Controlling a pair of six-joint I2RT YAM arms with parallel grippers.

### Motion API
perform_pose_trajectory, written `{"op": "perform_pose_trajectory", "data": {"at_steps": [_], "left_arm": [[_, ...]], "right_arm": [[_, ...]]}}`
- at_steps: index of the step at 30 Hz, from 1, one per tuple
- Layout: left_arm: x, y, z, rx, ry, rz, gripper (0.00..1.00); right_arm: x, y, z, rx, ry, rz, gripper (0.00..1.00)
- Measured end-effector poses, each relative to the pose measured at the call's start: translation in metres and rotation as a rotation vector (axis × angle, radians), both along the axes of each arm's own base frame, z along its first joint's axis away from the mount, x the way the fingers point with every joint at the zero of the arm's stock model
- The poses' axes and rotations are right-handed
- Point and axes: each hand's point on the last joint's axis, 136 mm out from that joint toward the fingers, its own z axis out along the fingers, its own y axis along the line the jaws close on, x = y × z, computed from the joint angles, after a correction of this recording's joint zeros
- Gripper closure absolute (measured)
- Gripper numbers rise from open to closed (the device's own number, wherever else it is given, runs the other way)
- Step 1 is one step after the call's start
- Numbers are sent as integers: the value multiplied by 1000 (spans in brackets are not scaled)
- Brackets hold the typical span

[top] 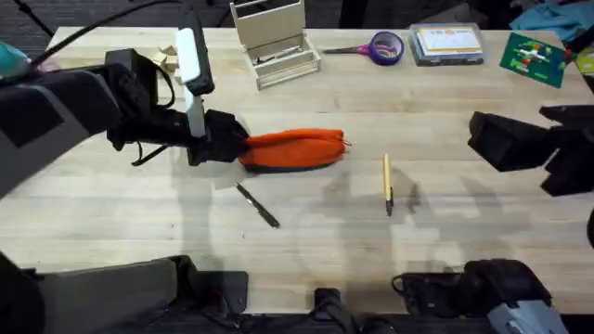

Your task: Unzip the bag, pick up the pens from the table one at a time and place them inside, then zip the bag closed.

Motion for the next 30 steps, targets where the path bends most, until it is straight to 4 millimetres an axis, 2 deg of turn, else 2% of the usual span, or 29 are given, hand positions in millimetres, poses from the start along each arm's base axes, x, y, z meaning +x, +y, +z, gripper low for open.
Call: {"op": "perform_pose_trajectory", "data": {"at_steps": [7, 15, 22, 28, 30], "left_arm": [[0, 0, 0, 0, 0, 0, 956], [0, 0, 0, 0, -1, 0, 956], [0, 0, 0, 0, -1, 0, 956], [0, 0, 0, 0, 0, 0, 956], [0, 0, 0, 0, 0, 0, 956]], "right_arm": [[-1, 1, -1, 16, 8, 0, 3], [0, 16, -2, 74, 25, 69, 3], [14, 30, -2, 128, 43, 134, 4], [31, 36, -20, 178, 147, 146, 5], [47, 43, -31, 212, 205, 173, 4]]}}
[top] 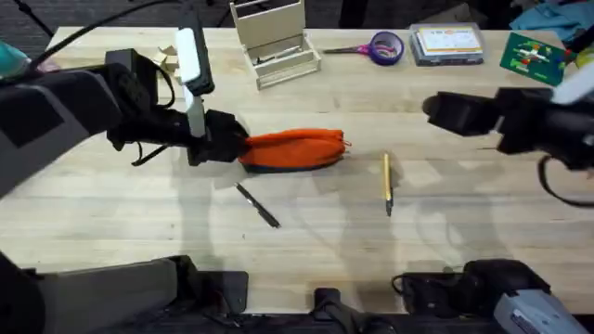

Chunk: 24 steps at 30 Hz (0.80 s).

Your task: Unzip the bag, pick up the pens from the table one at a time and place them inside, then zip the bag closed.

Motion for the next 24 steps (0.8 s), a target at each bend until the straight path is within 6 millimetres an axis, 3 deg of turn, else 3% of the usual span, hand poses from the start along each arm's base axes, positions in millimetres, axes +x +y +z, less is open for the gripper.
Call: {"op": "perform_pose_trajectory", "data": {"at_steps": [7, 12, 19, 24], "left_arm": [[0, 0, 0, 0, 0, 0, 956], [0, 0, 0, 0, 0, 0, 956], [0, 0, 0, 0, 0, 0, 957], [0, 0, 0, 0, 0, 0, 957]], "right_arm": [[24, 20, -22, 81, 102, 96, 4], [34, 28, -50, 148, 238, 106, 4], [42, 33, -87, 236, 426, 63, 4], [42, 47, -105, 304, 516, 137, 4]]}}
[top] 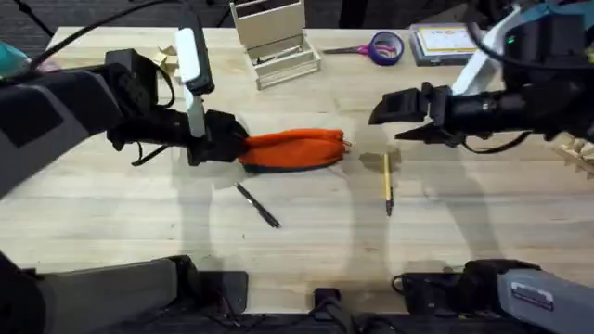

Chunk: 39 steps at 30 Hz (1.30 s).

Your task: Unzip the bag, pick up the pens from the table one at a time and place them inside, then zip the bag closed.

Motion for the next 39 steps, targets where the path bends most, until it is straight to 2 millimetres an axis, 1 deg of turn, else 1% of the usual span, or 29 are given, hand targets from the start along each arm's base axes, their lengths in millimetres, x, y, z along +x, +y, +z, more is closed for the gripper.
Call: {"op": "perform_pose_trajectory", "data": {"at_steps": [3, 8, 12, 16, 30, 39], "left_arm": [[0, 0, 0, 0, 0, 0, 958], [0, 0, 0, 0, 0, 0, 958], [0, 0, 0, 0, 0, 0, 958], [0, 0, 0, 0, 0, 0, 958], [0, 0, 0, 0, 0, 0, 958], [0, 0, 0, 0, 0, 0, 958]], "right_arm": [[0, 12, -6, 70, 22, 62, 4], [2, 24, -16, 164, 67, 120, 5], [4, 30, -21, 216, 89, 143, 4], [3, 33, -21, 240, 100, 151, 5], [2, 34, -20, 289, 208, 68, 5], [4, 17, -41, 155, 243, -13, 4]]}}
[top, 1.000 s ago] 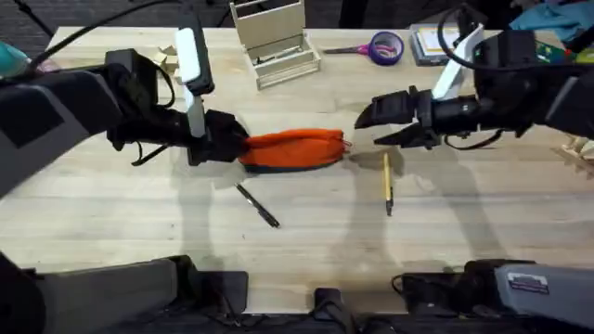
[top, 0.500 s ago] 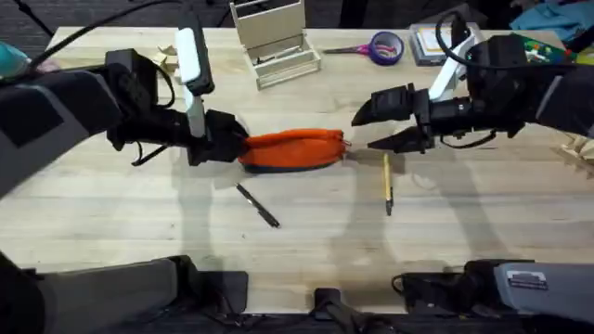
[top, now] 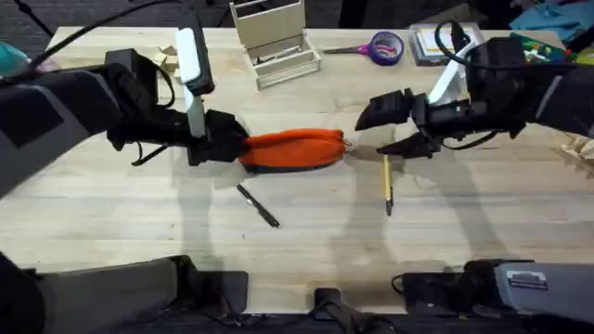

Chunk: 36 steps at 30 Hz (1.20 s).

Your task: Unzip the bag, pick up the pens from the table one at a time and place them inside, then zip the bag closed.

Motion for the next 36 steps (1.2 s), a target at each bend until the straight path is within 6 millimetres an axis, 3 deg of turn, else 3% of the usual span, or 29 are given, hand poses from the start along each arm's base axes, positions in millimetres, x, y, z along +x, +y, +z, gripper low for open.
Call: {"op": "perform_pose_trajectory", "data": {"at_steps": [7, 15, 24, 36], "left_arm": [[0, 0, 0, 0, 1, 0, 958], [0, 0, 0, 0, 2, 0, 958], [0, 0, 0, -1, 3, 0, 958], [-1, 0, 0, -1, 4, 0, 958]], "right_arm": [[1, -3, -4, -37, -5, -4, 5], [-4, 13, -1, -38, -108, 129, 4], [12, 17, 4, -33, -211, 154, 5], [5, 34, -28, 1, -103, 211, 4]]}}
